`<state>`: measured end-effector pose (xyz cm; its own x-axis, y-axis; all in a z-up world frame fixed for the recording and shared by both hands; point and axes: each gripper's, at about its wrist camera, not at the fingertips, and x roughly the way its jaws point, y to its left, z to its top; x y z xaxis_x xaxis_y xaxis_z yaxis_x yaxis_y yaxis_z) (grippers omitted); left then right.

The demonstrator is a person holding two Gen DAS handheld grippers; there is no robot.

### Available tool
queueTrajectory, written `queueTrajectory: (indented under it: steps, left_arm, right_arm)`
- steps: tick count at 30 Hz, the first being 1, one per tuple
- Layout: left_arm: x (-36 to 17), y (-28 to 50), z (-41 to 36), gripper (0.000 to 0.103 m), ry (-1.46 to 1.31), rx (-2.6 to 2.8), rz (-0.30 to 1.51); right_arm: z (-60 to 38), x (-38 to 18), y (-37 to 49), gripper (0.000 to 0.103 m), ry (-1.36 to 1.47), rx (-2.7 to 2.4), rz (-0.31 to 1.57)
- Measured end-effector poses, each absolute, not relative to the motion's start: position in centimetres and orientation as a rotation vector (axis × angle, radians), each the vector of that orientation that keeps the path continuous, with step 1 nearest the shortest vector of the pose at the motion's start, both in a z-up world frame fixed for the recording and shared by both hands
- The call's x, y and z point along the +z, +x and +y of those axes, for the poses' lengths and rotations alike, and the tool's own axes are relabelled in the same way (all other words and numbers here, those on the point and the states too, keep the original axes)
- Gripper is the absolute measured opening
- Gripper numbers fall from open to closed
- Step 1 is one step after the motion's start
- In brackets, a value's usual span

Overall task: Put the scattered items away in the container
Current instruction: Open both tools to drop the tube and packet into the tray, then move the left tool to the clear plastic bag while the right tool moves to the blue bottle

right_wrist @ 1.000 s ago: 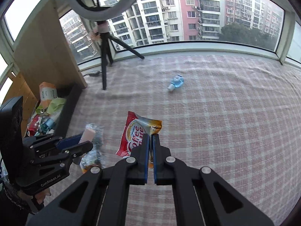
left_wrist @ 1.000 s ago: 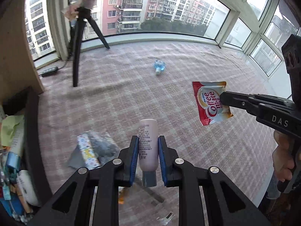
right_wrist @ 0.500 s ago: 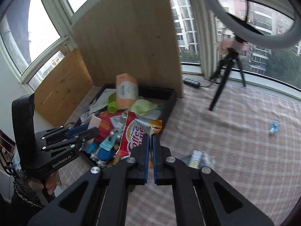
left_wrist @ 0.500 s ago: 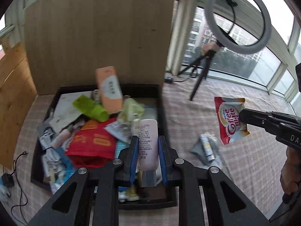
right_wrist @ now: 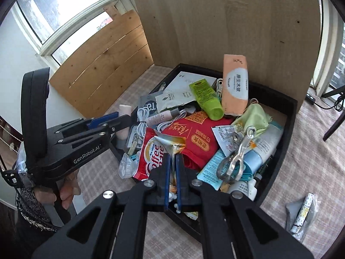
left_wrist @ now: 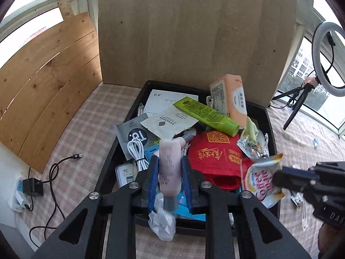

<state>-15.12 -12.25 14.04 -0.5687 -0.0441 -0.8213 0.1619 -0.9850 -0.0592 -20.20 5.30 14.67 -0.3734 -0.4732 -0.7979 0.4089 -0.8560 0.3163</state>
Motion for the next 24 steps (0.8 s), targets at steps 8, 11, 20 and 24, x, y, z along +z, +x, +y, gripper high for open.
queueTrajectory:
  steps: [8,11,20,24]
  left_arm:
    - [13.7,-14.7,-13.2,0.037,1.358,-2.653,0.229]
    - [14.0,-14.6,-12.8,0.037,1.369,-2.664,0.239]
    - [15.9,-14.4,-7.1,0.037,1.403,-2.799,0.178]
    - [15.9,-14.9,-2.7,0.037,1.468,-2.866,0.148]
  right_arm:
    - [7.0,14.7,-20.8,0.041,1.344,-2.302,-0.120]
    - [8.3,15.0,-20.7,0.042,1.338,-2.314,-0.159]
    - [16.4,15.2,-18.3,0.041,1.339,-2.455,-0.268]
    - [22.1,14.8,-17.3,0.041,1.374,-2.540,-0.343]
